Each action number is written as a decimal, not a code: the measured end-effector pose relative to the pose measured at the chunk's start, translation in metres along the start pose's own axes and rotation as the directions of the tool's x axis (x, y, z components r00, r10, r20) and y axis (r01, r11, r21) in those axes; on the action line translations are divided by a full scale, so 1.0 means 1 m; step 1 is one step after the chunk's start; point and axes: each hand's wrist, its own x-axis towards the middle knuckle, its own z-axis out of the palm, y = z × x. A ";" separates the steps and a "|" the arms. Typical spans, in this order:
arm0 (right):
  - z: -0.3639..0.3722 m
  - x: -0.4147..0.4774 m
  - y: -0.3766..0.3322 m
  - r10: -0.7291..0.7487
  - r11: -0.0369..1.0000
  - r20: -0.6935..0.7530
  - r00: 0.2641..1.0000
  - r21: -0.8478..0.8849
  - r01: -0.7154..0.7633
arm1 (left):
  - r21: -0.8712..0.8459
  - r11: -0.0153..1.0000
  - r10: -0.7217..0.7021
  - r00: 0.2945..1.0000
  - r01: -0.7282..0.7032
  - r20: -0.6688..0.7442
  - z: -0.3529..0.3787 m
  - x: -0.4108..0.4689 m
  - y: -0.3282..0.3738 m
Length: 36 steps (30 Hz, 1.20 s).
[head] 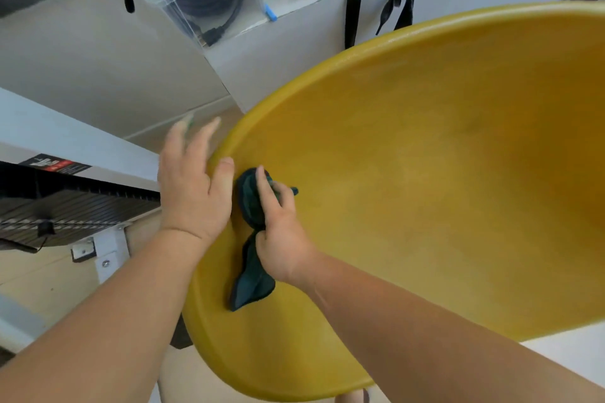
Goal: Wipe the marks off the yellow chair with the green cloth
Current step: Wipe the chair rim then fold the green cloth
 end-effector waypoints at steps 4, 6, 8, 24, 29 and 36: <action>-0.044 -0.029 -0.026 -0.003 1.000 -0.022 1.000 -0.031 0.003 | -0.222 0.947 -0.253 0.965 0.233 -0.066 -0.009 -0.050 0.047; -0.068 -0.049 -0.041 0.003 1.000 -0.047 0.999 -0.029 -0.004 | -0.441 0.774 -0.445 0.886 0.455 0.132 -0.013 -0.072 0.084; -0.091 -0.075 -0.058 -0.020 0.999 -0.044 0.999 -0.039 0.018 | -0.578 0.514 -0.538 0.763 0.633 0.358 -0.022 -0.086 0.117; -0.311 -0.335 -0.120 -0.011 0.931 -0.120 0.993 -0.363 -0.033 | -0.641 0.498 -0.318 0.811 0.584 0.492 -0.135 -0.160 0.391; -0.361 -0.365 -0.113 0.247 0.966 0.089 0.965 0.049 -0.252 | -0.726 0.433 -0.037 0.815 0.535 0.578 -0.154 -0.157 0.445; -0.354 -0.414 -0.127 0.070 0.981 -0.210 0.975 0.192 -0.030 | -0.743 0.476 0.198 0.766 0.470 0.611 -0.175 -0.137 0.464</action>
